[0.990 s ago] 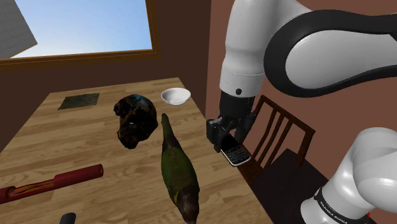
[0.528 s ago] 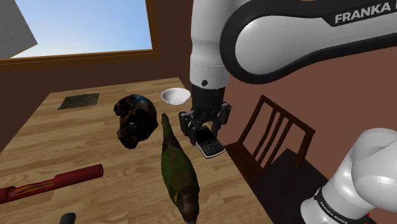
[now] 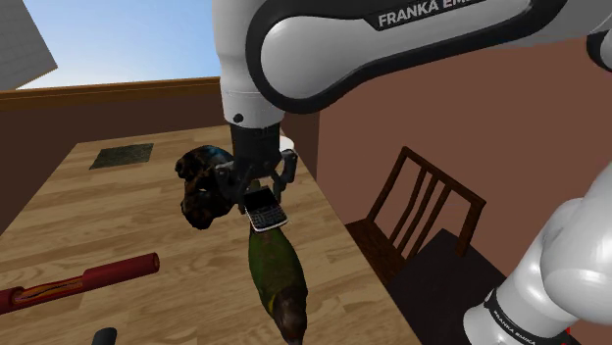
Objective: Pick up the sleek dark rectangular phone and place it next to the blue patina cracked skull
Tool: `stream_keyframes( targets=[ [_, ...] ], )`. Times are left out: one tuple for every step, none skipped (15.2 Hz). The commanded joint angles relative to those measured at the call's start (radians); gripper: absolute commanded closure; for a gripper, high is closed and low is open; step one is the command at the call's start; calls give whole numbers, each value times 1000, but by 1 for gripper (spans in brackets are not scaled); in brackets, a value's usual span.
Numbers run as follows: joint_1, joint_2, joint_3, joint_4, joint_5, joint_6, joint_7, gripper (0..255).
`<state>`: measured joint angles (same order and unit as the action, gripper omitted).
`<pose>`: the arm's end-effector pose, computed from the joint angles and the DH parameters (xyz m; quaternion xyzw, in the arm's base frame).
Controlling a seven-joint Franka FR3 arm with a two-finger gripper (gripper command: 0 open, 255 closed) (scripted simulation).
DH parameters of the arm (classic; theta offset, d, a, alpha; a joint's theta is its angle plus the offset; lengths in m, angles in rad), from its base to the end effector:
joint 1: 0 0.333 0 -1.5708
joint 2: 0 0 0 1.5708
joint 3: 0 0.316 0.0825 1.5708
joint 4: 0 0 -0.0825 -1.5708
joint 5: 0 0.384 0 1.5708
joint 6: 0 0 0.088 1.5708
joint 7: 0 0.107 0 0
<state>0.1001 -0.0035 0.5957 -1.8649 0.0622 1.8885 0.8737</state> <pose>0.4297 0.3653 0.5135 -0.9947 0.0981 0.0109 0.0297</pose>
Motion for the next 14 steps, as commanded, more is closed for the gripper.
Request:
stream_keyframes(
  targets=[
    [12, 103, 13, 99, -62, -12, 42, 255],
    [24, 153, 16, 154, -93, -25, 62, 255],
    [39, 204, 16, 211, -123, -40, 80, 255],
    [57, 255, 15, 272, -153, -58, 97, 255],
    [76, 307, 12, 336, -182, -78, 111, 255],
    [100, 359, 7, 403, -209, -100, 124, 255],
    [125, 412, 1, 476, -236, -125, 134, 255],
    [154, 467, -7, 555, -261, -154, 142, 255],
    [184, 524, -16, 641, -286, -186, 147, 255],
    [199, 547, -21, 678, -295, -200, 148, 255],
    [196, 545, -23, 661, -294, -185, 148, 255],
    [193, 543, -23, 644, -293, -171, 148, 255],
    [190, 542, -23, 628, -293, -156, 149, 255],
    [187, 541, -23, 613, -292, -142, 149, 255]
  ],
)
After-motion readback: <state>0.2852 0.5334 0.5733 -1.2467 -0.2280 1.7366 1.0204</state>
